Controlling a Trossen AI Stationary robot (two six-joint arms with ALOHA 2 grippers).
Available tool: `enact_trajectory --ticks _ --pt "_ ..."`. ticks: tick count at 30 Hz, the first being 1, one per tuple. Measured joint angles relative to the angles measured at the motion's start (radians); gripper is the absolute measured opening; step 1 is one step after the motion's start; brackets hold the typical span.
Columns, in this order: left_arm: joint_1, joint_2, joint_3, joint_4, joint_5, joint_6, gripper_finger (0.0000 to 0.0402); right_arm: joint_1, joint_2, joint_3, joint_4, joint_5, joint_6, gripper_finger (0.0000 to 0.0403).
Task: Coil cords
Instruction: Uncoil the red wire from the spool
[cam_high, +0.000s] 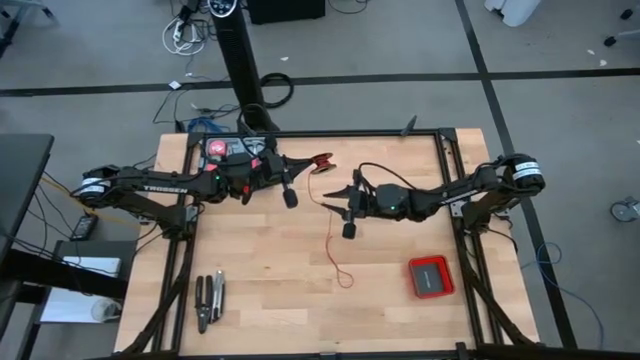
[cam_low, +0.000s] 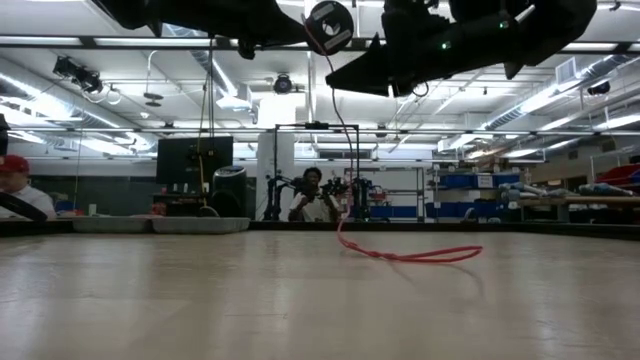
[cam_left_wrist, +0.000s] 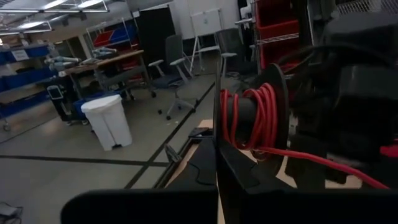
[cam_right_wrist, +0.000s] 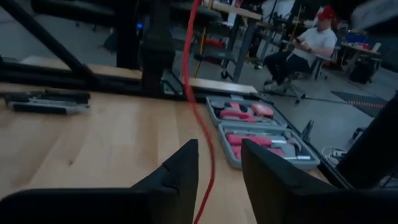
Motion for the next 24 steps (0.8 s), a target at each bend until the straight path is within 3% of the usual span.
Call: enact_trajectory --ticks 6,11,17,24 --pt "0.0 0.0 0.0 0.0 0.002 -0.009 0.0 -0.012 0.02 0.0 0.011 -0.008 -0.002 0.0073" --pt "0.0 0.0 0.0 -0.006 0.002 0.009 0.0 -0.012 0.009 0.001 -0.004 -0.01 -0.034 0.0011" --pt "0.0 0.0 0.0 0.012 0.01 0.002 0.0 -0.038 0.011 0.0 -0.071 -0.035 0.001 0.0004" --pt "0.0 -0.001 0.0 0.057 0.105 -0.057 0.0 -0.086 0.017 0.0 -0.136 -0.011 0.068 0.0002"
